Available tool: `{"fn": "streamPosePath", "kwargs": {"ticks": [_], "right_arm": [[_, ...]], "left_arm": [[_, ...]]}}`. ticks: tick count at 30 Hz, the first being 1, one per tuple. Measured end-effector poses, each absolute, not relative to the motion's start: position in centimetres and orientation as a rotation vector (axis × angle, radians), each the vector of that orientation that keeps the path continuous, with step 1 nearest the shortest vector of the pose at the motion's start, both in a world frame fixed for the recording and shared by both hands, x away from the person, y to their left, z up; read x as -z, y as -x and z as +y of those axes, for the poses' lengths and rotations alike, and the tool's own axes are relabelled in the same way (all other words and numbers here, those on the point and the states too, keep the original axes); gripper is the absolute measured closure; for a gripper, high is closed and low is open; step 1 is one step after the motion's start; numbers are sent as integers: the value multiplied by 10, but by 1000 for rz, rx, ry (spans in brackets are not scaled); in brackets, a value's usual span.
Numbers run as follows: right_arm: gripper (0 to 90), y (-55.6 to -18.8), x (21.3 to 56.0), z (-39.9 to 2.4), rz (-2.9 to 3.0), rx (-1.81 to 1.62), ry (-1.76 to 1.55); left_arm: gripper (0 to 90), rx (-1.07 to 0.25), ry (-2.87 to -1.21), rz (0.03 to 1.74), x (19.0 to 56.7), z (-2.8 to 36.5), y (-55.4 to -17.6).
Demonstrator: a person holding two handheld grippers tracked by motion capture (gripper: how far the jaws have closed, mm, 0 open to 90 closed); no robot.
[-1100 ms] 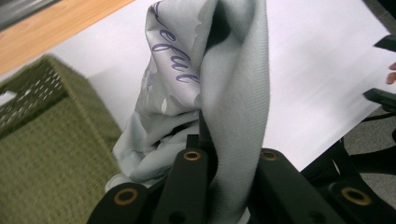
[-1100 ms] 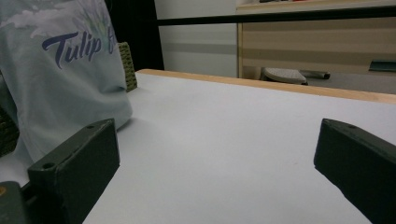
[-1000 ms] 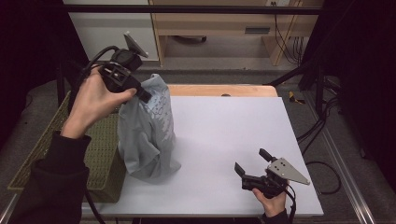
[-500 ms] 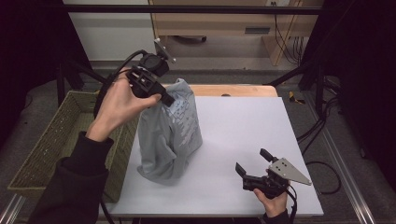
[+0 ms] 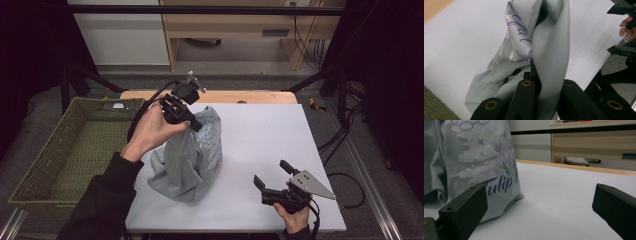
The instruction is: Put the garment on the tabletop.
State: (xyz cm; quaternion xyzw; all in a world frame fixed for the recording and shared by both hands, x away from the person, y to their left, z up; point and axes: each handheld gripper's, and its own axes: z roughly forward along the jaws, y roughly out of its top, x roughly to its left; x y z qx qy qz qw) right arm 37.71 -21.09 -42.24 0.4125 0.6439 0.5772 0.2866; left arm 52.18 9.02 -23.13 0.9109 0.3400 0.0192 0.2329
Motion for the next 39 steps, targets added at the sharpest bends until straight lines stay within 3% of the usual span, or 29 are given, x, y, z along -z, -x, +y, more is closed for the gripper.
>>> {"fn": "streamPosePath", "kwargs": {"ticks": [9,33,37,39], "right_arm": [[4,-378,425,-210,1731,-1533,-1104],[4,-378,427,-209,1742,-1534,-1118],[4,-379,428,-209,1743,-1519,-1112],[4,-379,428,-209,1745,-1518,-1113]], "left_arm": [[861,-10,-2553,914,278,79,-529],[827,75,-2589,897,346,61,-529],[761,66,-2599,874,348,61,-527],[557,44,-2561,869,344,61,-525]]}}
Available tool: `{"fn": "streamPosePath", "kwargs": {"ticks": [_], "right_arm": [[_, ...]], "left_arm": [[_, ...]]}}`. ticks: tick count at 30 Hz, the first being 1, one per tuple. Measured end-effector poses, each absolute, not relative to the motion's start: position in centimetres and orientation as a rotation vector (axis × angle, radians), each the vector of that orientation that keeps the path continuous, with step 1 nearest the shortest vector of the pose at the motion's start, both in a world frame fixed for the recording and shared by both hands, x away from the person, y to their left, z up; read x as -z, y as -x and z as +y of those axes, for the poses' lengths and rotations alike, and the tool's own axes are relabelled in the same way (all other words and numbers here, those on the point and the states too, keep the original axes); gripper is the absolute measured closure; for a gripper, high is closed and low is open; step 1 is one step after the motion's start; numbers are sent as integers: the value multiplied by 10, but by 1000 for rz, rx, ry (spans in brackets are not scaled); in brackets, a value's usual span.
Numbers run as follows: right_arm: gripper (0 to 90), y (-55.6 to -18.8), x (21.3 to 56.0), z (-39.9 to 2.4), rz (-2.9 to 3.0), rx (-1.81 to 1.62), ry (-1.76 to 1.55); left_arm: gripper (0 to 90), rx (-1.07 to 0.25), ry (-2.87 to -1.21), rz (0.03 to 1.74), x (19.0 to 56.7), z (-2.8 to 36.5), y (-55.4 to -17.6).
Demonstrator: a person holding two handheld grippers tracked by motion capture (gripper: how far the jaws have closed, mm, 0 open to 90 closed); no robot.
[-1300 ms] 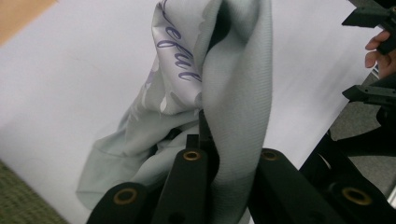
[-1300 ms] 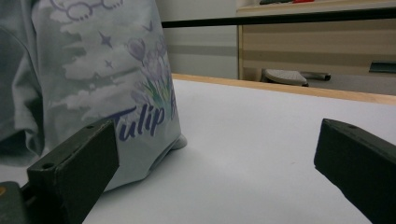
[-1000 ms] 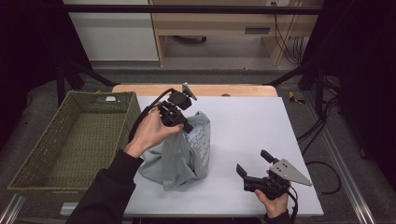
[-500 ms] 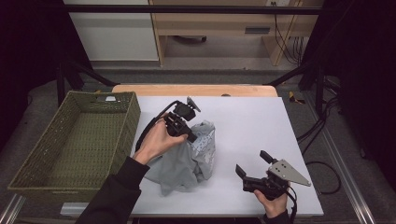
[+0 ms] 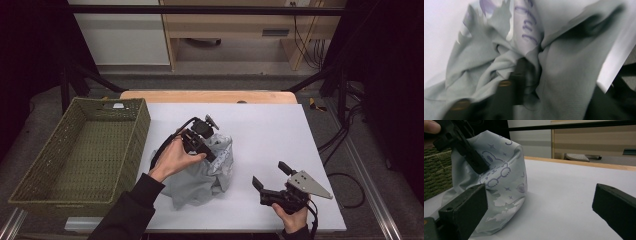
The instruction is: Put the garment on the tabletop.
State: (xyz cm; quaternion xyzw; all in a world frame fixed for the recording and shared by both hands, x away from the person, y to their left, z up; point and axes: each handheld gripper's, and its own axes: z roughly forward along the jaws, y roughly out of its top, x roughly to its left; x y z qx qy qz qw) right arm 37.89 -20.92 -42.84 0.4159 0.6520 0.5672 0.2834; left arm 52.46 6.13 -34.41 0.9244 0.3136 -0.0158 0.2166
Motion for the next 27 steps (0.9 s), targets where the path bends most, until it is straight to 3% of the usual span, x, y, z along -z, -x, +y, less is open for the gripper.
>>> {"fn": "streamPosePath", "kwargs": {"ticks": [1,7,13,27], "right_arm": [[4,-379,428,-209,1745,-1518,-1113],[3,-379,428,-210,1741,-1525,-1113],[3,-378,427,-210,1740,-1541,-1128],[3,-379,426,-213,1734,-1536,-1124]], "left_arm": [[480,48,-2555,863,342,62,-524],[251,-10,-2439,845,328,71,-520],[121,-93,-2363,813,315,86,-510],[70,-248,-2048,755,317,123,-478]]}}
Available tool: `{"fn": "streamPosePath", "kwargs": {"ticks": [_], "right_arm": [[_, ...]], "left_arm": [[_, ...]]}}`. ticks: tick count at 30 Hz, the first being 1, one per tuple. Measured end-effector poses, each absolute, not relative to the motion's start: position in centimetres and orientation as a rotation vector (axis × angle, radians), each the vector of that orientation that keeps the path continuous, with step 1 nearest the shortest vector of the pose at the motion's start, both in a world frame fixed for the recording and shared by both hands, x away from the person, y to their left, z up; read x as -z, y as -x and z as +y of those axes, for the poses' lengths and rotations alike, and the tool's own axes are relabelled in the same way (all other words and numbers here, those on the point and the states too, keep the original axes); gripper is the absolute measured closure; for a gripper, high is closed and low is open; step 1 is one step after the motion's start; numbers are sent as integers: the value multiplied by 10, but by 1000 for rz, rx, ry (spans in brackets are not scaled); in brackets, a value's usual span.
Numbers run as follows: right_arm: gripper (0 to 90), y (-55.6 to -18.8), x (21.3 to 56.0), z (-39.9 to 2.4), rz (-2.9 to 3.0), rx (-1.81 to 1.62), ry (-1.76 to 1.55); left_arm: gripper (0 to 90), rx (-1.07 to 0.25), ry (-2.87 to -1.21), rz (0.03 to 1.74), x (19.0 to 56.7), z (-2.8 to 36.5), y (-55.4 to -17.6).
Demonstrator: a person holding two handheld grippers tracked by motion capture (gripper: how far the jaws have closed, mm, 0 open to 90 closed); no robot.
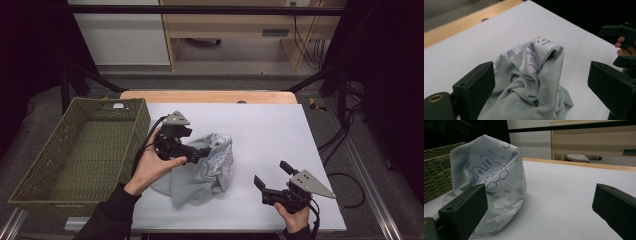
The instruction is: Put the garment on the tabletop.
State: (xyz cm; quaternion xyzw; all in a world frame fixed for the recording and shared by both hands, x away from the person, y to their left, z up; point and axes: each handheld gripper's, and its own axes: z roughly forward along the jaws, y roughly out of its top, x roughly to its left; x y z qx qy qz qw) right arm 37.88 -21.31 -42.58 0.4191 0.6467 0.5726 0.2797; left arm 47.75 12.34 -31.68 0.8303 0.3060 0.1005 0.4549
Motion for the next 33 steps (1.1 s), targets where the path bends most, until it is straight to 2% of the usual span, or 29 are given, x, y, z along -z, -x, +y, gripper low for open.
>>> {"fn": "streamPosePath", "kwargs": {"ticks": [8,18,33], "right_arm": [[3,-378,424,-215,1730,-1544,-1120],[3,-378,423,-216,1730,-1549,-1123],[3,-377,424,-218,1743,-1552,-1139]], "left_arm": [[67,-298,-1906,743,332,152,-458],[53,-408,-1840,767,360,183,-427],[34,-430,-1734,799,372,224,-399]]}}
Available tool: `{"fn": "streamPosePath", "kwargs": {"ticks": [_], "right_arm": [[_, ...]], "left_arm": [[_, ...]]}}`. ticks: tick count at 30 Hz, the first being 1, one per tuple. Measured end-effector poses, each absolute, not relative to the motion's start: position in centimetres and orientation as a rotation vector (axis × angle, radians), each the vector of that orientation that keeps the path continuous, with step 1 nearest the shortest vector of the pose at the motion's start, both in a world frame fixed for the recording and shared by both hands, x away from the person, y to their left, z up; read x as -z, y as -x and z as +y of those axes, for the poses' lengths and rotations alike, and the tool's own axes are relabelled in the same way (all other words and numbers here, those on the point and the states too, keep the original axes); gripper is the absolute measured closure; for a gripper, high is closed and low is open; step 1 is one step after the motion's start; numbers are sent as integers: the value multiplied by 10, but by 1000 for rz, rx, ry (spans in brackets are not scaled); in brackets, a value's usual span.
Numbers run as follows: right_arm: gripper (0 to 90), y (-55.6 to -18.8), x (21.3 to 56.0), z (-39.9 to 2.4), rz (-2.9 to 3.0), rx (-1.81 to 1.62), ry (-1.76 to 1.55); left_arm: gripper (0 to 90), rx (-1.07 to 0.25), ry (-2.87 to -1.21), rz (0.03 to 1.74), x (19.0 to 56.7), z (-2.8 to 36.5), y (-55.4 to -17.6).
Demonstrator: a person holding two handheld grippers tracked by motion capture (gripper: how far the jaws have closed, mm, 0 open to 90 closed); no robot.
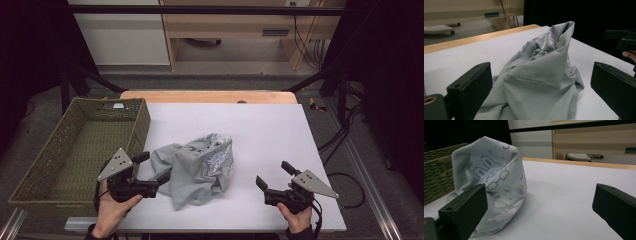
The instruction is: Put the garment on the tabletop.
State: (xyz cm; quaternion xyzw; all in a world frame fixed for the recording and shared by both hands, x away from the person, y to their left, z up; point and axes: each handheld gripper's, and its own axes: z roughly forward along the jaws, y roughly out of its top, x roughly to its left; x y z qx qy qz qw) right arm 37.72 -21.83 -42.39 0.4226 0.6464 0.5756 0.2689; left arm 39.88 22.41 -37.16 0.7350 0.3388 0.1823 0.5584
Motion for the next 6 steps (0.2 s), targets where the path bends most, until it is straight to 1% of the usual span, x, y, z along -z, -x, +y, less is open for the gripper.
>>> {"fn": "streamPosePath", "kwargs": {"ticks": [6], "right_arm": [[3,-376,422,-222,1735,-1564,-1130]], "left_arm": [[46,-454,-1717,819,374,235,-399]]}}
